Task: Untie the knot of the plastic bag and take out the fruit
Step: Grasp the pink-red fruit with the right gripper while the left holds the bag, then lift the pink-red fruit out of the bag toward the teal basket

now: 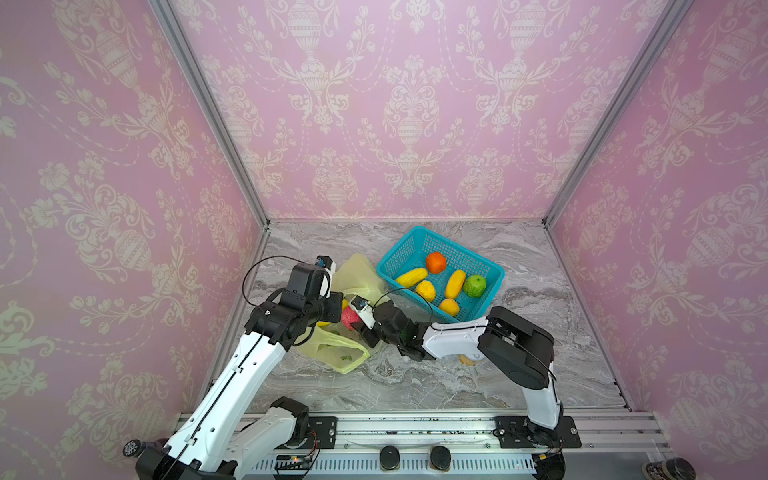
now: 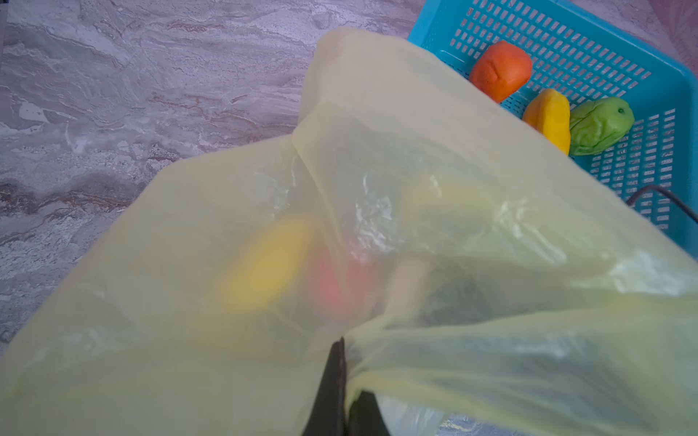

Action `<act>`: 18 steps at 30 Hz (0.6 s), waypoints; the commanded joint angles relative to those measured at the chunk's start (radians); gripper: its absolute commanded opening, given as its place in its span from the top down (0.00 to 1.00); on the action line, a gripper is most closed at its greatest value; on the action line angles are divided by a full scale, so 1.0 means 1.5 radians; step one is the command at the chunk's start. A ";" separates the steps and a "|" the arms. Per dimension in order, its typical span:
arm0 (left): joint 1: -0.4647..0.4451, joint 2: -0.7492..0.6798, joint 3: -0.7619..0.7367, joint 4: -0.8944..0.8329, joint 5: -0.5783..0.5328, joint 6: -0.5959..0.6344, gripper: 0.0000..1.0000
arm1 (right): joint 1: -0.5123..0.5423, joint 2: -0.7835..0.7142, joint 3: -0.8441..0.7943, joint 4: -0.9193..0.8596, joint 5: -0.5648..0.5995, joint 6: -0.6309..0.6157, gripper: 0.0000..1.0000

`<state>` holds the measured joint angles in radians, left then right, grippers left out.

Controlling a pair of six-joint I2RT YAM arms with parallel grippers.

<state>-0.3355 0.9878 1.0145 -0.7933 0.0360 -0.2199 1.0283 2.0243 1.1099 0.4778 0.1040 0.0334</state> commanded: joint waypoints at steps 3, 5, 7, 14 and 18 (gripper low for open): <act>0.009 0.002 0.011 -0.007 -0.018 -0.003 1.00 | 0.025 -0.021 -0.022 0.002 0.000 -0.057 0.79; 0.012 0.010 0.010 -0.009 -0.018 -0.004 1.00 | 0.037 -0.055 -0.052 0.029 -0.010 -0.066 0.79; 0.013 0.016 0.011 -0.012 -0.018 -0.004 1.00 | 0.051 -0.102 -0.088 0.054 -0.025 -0.075 0.79; 0.014 0.025 0.009 -0.013 -0.016 -0.004 1.00 | 0.076 -0.269 -0.211 0.130 -0.050 -0.085 0.79; 0.014 0.028 0.009 -0.013 -0.012 -0.003 1.00 | 0.076 -0.354 -0.266 0.147 -0.065 -0.083 0.77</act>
<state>-0.3233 1.0248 1.0145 -0.7940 0.0338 -0.2199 1.1465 1.5471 0.7586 0.6449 0.0353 -0.0795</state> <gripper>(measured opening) 0.047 0.435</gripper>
